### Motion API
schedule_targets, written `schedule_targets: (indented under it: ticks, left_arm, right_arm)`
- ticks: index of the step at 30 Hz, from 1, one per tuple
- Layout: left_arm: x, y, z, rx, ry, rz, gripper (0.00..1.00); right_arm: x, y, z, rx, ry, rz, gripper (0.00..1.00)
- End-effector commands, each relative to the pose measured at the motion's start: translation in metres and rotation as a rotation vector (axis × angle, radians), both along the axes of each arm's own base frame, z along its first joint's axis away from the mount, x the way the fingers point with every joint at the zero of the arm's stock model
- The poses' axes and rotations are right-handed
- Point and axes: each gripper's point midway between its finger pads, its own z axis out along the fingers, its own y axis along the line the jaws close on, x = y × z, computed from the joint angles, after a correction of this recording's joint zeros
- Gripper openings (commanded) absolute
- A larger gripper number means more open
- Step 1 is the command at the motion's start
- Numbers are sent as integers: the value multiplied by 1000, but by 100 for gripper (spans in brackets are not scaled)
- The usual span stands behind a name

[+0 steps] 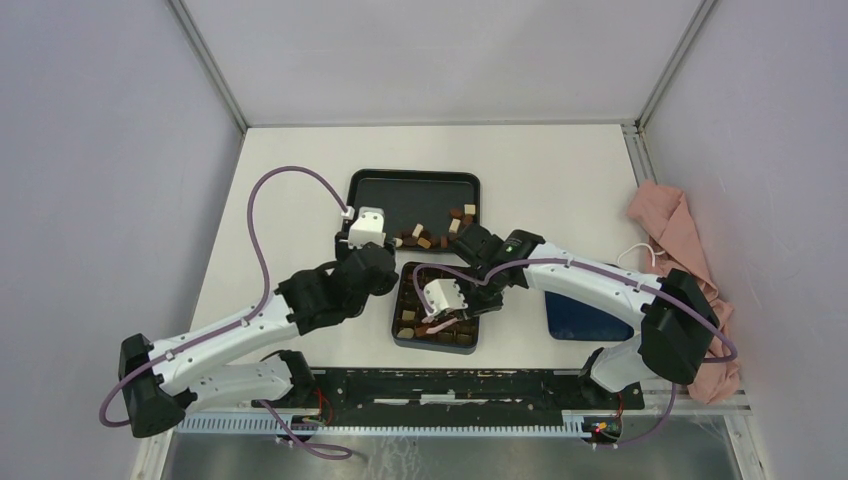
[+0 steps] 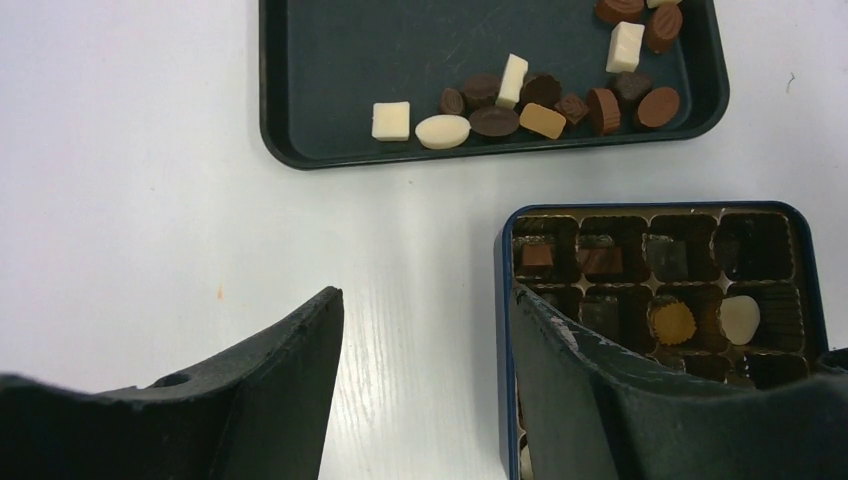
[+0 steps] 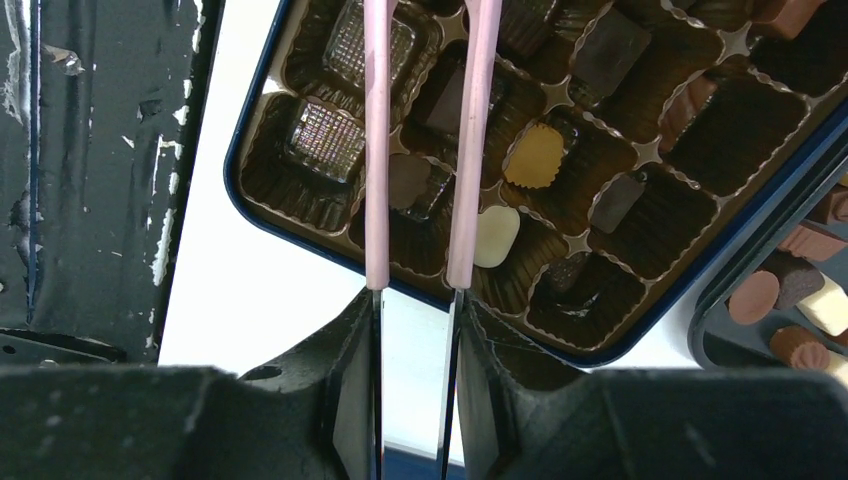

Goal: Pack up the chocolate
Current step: Place the fake chocolate in the packing box.

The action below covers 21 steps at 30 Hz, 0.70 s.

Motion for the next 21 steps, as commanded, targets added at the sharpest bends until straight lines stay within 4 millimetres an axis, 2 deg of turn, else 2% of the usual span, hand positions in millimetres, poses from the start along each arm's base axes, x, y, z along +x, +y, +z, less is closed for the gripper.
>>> schedule_targets:
  ticks: [1, 7, 11, 13, 17, 21]
  left_arm:
    - [5, 8, 24, 28, -64, 4, 68]
    - [4, 11, 28, 26, -75, 3, 69]
    - [5, 13, 40, -2, -98, 2, 74]
    - [10, 15, 49, -21, -115, -10, 77]
    - [32, 25, 64, -112, -117, -32, 79]
    - [55, 40, 67, -157, -82, -55, 89]
  right_arm:
    - [5, 15, 16, 45, -14, 2, 36]
    - [5, 15, 21, 56, -13, -1, 38]
    - [16, 20, 43, 111, -36, -34, 37]
    - [31, 19, 56, 141, -45, -74, 37]
    - [79, 7, 77, 175, -100, -182, 36]
    - [128, -11, 79, 147, -151, -289, 37]
